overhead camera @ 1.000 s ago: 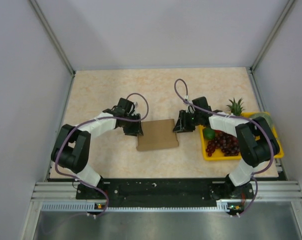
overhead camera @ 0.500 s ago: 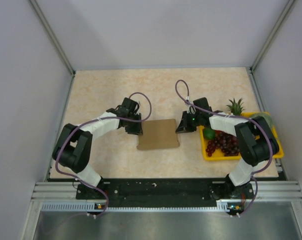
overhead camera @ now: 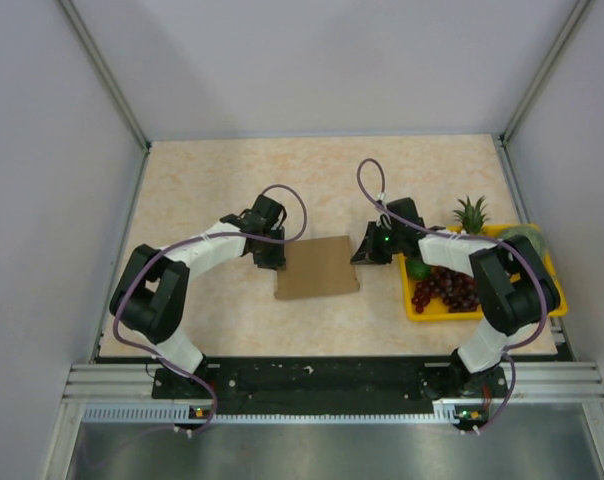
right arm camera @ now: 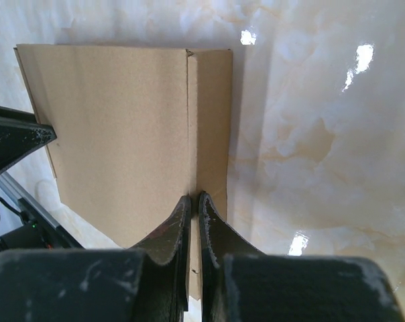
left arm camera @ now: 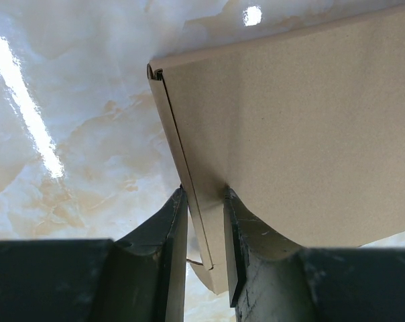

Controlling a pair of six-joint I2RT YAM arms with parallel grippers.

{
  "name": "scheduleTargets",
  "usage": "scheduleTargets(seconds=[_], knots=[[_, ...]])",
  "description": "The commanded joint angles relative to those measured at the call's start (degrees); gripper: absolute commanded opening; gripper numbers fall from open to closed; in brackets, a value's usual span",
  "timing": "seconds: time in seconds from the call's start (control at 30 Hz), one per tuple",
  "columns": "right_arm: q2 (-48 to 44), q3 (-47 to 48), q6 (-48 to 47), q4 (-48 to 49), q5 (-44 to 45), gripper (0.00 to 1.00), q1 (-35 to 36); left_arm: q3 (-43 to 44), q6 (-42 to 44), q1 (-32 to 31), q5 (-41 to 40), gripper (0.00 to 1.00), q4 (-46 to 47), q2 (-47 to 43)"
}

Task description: Fold the paper box

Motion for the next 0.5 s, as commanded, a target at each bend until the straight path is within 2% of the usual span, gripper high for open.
scheduleTargets(seconds=[0.0, 0.07, 0.1, 0.17, 0.23, 0.27, 0.37, 0.47], knots=[[2.5, -1.2, 5.0, 13.2, -6.7, 0.0, 7.2, -1.0, -5.3, -6.7, 15.8, 0.0, 16.0, 4.2], [2.4, -0.8, 4.8, 11.7, -6.6, 0.0, 7.3, -0.8, -5.4, -6.7, 15.7, 0.0, 15.7, 4.2], [2.1, -0.6, 3.6, 10.7, -6.0, 0.03, 7.0, -1.1, -5.4, -6.7, 15.3, 0.0, 15.4, 3.4], [0.8, -0.7, 1.9, 8.7, -4.6, 0.17, 6.3, -2.1, -4.5, -6.6, 12.9, 0.07, 14.7, 2.0], [-0.1, -2.1, -0.3, 7.3, -5.8, 0.23, 4.2, -2.9, -3.3, -6.1, 11.2, 0.16, 13.6, -1.0], [-0.9, -2.6, -1.8, 6.8, -6.6, 0.27, 3.3, -3.8, -2.4, -5.6, 9.3, 0.26, 13.1, -2.0], [-2.2, -3.7, -6.4, 4.8, -9.8, 0.35, 0.9, -4.9, -0.2, -4.5, 6.7, 0.4, 10.7, -6.0], [-5.1, -5.3, -9.7, 4.1, -11.1, 0.47, -0.5, -6.5, 0.8, -3.6, 6.7, 0.46, 9.8, -9.2]])
